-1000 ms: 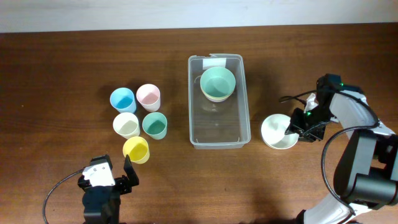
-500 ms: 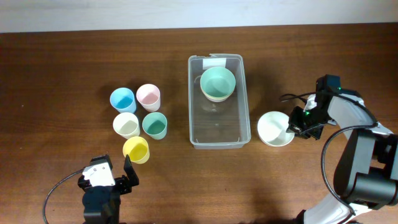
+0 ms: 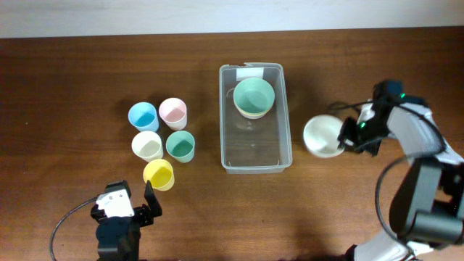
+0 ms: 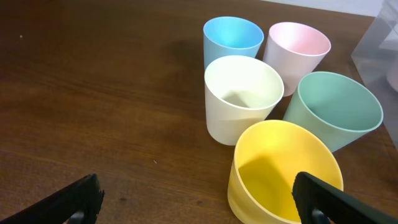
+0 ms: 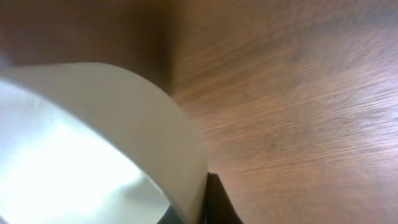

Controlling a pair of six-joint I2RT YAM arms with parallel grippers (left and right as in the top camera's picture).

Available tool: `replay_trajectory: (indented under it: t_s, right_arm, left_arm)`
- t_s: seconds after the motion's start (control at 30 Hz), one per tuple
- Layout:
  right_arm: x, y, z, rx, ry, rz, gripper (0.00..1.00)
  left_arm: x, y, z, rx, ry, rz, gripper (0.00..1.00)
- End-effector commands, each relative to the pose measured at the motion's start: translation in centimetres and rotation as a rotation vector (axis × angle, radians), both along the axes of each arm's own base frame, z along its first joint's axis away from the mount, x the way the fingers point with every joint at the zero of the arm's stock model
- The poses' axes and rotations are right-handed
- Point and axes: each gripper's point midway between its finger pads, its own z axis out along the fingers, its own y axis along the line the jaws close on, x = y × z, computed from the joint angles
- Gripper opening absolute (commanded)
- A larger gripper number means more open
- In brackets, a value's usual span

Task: Pack container
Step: 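Carry white bowl with right gripper and stack it on green bowl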

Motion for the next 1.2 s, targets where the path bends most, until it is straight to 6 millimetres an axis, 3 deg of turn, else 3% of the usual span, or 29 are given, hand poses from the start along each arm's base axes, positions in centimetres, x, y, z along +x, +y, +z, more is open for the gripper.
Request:
replay_trajectory:
  t_s: [0.0,0.13,0.23,0.3,0.4,0.57,0.77,1.0,1.13,1.17]
  right_arm:
    - [3.0,2.0,9.9,-0.026,-0.251,0.082,0.04]
    - [3.8,6.4,16.8,-0.032,-0.378,0.202,0.04]
    - [4.6,9.7,18.9,-0.038,-0.461,0.288,0.04]
    - [5.2,11.9,19.1,-0.041,-0.497,0.343,0.04]
    - [6.3,14.7,17.7,-0.054,-0.501,0.405,0.04]
    - [9.2,17.9,13.5,-0.041,-0.479,0.464,0.04]
    - [13.2,18.9,7.8,-0.039,-0.458,0.456,0.04]
    - [14.8,19.4,3.8,-0.032,-0.427,0.46,0.04]
    - [14.7,19.5,3.5,-0.032,-0.42,0.463,0.19]
    - [14.7,19.5,3.5,-0.032,-0.42,0.463,0.31]
  left_arm:
    - [0.0,-0.1,0.0,0.011,-0.003,-0.01,0.99]
    - [0.0,-0.1,-0.1,0.011,-0.002,-0.01,0.99]
    - [0.0,-0.1,0.0,0.011,-0.003,-0.011,1.0]
    - [0.0,-0.1,-0.1,0.011,-0.002,-0.01,0.99]
    - [0.0,-0.1,-0.1,0.011,-0.002,-0.011,0.99]
    - [0.0,-0.1,-0.1,0.011,-0.002,-0.01,0.99]
    - [0.0,-0.1,-0.1,0.011,-0.002,-0.011,1.0]
    - [0.0,-0.1,-0.1,0.011,-0.002,-0.01,0.99]
    - [0.0,-0.1,-0.1,0.011,-0.002,-0.01,0.99]
    - [0.0,-0.1,-0.1,0.011,-0.002,-0.01,1.0]
